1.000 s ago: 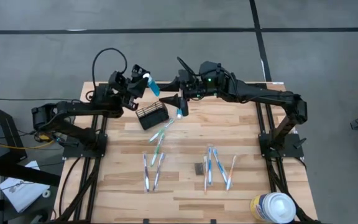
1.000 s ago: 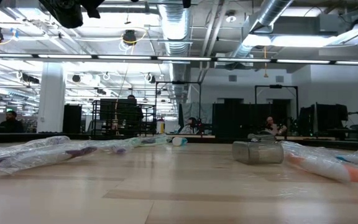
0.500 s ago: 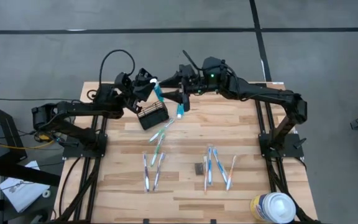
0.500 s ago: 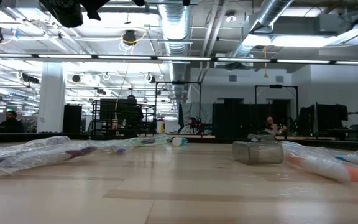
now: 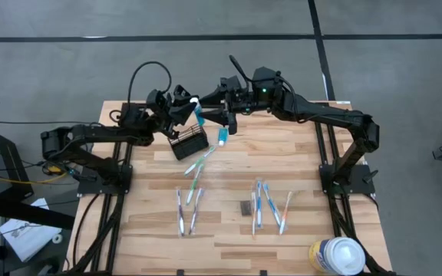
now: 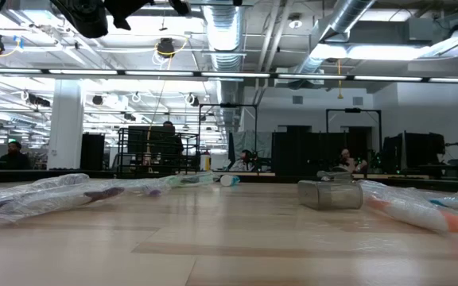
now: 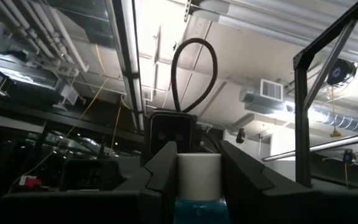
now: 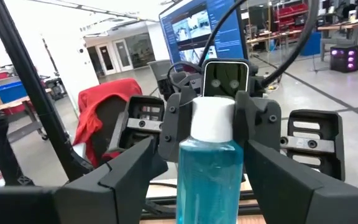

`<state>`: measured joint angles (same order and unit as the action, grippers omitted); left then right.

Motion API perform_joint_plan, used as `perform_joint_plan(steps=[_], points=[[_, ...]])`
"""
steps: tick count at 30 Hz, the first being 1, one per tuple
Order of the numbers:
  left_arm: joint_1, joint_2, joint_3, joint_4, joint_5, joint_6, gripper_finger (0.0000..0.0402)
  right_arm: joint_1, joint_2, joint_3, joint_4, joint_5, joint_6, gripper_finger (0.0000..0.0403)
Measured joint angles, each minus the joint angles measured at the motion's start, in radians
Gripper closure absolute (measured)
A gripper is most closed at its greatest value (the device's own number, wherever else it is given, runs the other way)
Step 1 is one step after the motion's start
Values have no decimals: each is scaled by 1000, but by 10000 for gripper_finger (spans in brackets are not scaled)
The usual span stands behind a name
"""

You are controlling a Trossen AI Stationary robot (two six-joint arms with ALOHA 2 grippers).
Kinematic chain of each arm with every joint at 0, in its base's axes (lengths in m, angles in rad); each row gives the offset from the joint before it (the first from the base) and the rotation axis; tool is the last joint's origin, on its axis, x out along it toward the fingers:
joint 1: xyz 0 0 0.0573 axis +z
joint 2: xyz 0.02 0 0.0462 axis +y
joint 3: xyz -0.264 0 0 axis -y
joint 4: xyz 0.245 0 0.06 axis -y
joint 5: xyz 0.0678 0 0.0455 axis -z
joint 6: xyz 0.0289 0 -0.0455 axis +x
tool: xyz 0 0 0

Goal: Pick & Place toothbrushing station
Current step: Put the blue mouthwash into the black organizer

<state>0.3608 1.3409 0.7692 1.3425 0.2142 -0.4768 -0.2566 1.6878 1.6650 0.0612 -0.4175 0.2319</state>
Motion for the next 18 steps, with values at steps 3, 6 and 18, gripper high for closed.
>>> perform_joint_plan(steps=[3, 6, 18], points=[[4, 12, 0, 8, -4, -6, 318, -1, 0, 0, -12, 4, 9, 163], [1, 12, 0, 9, -17, -7, 318, -1, 0, 0, -10, 4, 8, 163], [11, 12, 45, 26, 19, -27, 318, -15, 14, 1, -5, -5, 35, 163]])
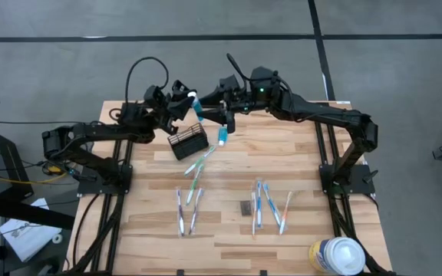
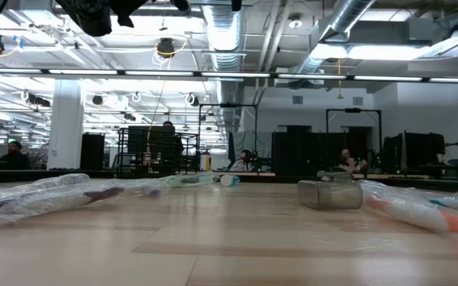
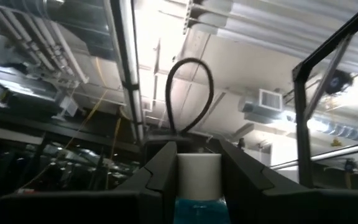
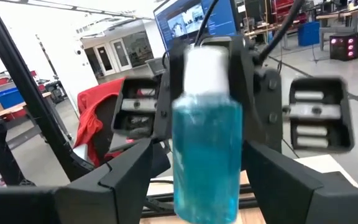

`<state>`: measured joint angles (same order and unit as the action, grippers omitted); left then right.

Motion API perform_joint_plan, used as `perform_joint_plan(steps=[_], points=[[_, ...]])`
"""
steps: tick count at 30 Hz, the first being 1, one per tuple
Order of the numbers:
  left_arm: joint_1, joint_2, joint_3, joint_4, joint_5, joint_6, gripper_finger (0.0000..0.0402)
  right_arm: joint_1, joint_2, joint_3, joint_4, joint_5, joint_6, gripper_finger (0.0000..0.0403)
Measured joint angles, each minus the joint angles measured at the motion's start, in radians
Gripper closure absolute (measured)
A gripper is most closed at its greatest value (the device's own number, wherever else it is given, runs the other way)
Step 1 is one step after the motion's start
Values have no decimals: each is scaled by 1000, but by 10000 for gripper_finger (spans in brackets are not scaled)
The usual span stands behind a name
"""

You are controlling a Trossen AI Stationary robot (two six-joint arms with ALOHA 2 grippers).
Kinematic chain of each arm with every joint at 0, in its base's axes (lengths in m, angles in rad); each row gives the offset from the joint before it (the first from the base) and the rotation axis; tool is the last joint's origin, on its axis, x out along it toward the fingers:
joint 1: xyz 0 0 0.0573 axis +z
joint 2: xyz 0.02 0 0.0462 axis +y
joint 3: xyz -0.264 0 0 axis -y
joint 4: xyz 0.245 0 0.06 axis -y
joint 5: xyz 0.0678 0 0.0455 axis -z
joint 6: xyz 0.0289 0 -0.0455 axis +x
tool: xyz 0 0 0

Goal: Pick & Place toothbrushing station
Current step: Put the blue mouthwash into the black organizer

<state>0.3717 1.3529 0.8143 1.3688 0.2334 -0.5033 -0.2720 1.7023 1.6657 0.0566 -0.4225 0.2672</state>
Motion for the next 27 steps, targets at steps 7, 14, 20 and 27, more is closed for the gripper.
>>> perform_joint_plan(steps=[7, 14, 20, 27], points=[[-12, 15, 29, -8, 47, -23, 318, 3, 23, -1, 25, -25, 31, 163], [-18, 22, 32, 1, 63, -47, 318, 9, 22, 13, 53, -24, 41, 165], [-13, 22, 32, 5, 82, -55, 318, 1, 21, 54, 2, -24, 24, 213], [-24, 22, 32, 6, 107, -59, 318, -2, 21, 54, -3, -43, 18, 297]])
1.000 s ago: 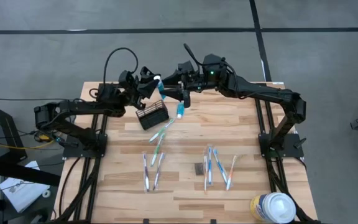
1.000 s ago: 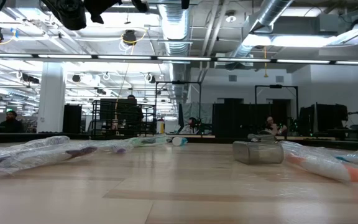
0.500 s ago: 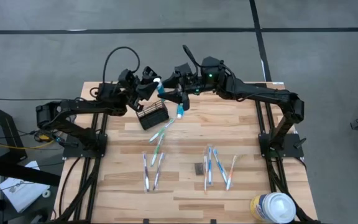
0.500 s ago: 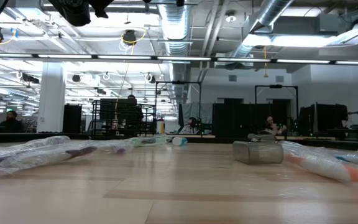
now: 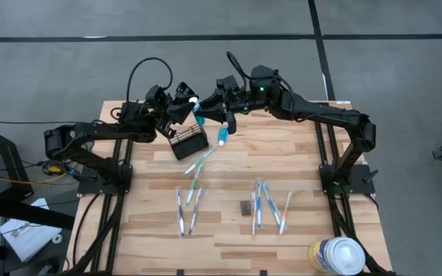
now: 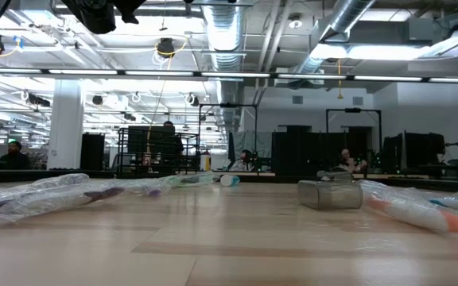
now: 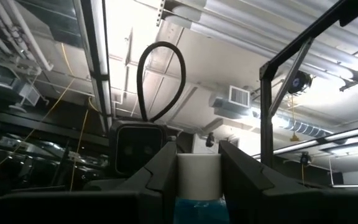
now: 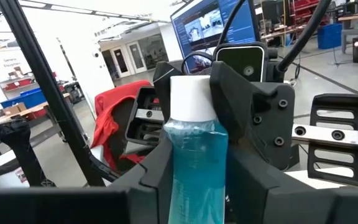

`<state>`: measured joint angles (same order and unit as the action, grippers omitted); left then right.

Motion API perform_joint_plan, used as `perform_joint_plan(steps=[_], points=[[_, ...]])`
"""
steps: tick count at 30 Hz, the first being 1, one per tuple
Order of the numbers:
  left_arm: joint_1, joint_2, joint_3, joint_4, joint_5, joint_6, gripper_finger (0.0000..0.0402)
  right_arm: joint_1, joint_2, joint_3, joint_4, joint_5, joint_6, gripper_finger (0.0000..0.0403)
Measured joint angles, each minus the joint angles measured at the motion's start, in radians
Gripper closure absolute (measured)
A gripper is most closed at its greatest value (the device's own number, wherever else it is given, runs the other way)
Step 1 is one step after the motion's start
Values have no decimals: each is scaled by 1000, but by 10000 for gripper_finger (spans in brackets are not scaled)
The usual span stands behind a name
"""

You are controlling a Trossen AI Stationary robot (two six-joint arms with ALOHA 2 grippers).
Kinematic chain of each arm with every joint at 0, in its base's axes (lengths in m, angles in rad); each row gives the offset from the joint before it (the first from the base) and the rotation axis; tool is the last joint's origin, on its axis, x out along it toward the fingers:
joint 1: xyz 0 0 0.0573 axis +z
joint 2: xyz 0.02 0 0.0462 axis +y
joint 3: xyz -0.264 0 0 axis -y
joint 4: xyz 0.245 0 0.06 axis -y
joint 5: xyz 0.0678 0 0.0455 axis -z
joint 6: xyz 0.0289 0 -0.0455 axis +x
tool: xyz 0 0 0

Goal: Pick & Place toothbrushing station
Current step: Put the blue mouthwash into the black organizer

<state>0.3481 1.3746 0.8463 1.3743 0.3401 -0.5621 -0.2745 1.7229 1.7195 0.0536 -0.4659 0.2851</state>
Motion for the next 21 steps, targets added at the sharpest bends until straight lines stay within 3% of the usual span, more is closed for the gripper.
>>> perform_joint_plan(steps=[6, 12, 18, 21], points=[[3, 0, 0, 0, 2, 0, 318, -1, -1, 0, -3, -1, 0, 281], [23, 4, -2, 28, 5, 3, 317, -15, -2, 2, -10, -6, 0, 293], [80, -10, -2, 39, 9, -16, 230, -19, -3, 25, -43, -21, -11, 312], [105, -14, -2, 28, 23, -48, 213, -27, -5, 57, -113, -26, -67, 323]])
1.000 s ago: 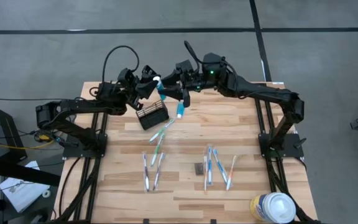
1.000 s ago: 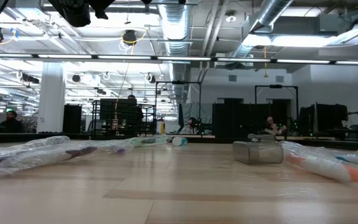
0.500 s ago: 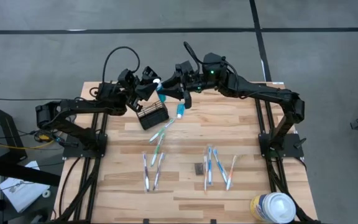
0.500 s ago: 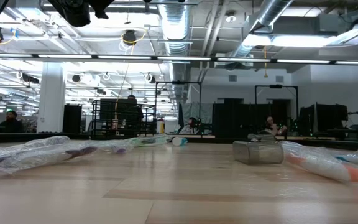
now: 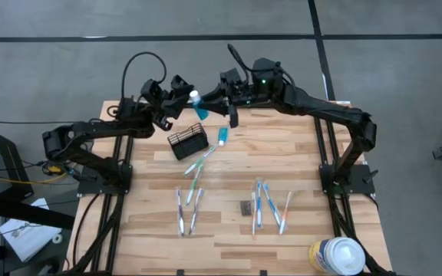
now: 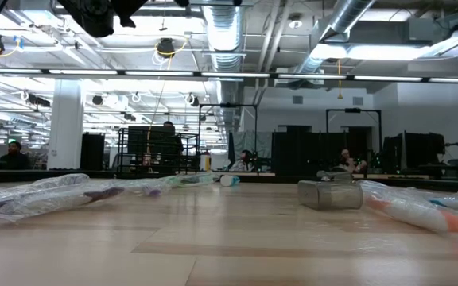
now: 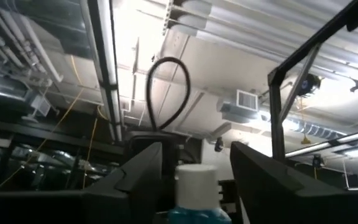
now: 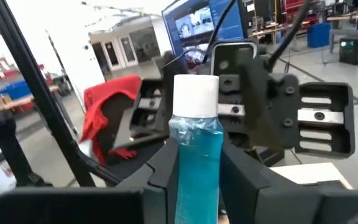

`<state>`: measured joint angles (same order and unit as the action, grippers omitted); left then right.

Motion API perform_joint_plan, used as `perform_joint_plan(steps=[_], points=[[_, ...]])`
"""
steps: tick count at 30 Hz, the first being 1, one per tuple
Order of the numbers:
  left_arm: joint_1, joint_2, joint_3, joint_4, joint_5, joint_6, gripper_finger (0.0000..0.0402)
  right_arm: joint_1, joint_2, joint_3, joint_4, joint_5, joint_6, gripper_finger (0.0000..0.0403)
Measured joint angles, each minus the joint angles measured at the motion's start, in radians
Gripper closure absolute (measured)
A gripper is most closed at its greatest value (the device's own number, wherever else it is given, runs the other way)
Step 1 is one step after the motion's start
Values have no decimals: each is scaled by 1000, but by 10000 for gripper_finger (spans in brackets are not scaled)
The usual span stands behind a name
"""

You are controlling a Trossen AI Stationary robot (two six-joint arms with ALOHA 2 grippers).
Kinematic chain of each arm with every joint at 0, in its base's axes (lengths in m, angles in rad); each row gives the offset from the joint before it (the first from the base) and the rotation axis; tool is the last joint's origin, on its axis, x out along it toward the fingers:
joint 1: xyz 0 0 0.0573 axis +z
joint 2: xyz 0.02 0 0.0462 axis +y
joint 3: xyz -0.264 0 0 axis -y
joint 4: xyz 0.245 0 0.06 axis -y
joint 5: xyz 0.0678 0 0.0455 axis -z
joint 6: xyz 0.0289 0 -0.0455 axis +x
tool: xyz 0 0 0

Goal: Pick & Place toothbrushing station
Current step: Put the blue mouthwash into the black organizer

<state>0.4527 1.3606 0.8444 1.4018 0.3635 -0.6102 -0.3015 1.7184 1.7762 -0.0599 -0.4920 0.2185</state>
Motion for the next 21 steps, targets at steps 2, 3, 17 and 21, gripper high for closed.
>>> perform_joint_plan(steps=[2, 3, 17, 21], points=[[22, -2, 0, -23, 45, -30, 215, -7, 0, 13, -53, -4, -24, 330], [35, -10, 0, -62, 79, -52, 220, -11, 0, 15, -76, -6, -33, 333], [189, -190, 1, -490, 273, 16, 298, -31, 0, 15, -169, -65, -85, 337], [197, -200, 1, -507, 281, 12, 298, -30, 0, 15, -153, -66, -84, 337]])
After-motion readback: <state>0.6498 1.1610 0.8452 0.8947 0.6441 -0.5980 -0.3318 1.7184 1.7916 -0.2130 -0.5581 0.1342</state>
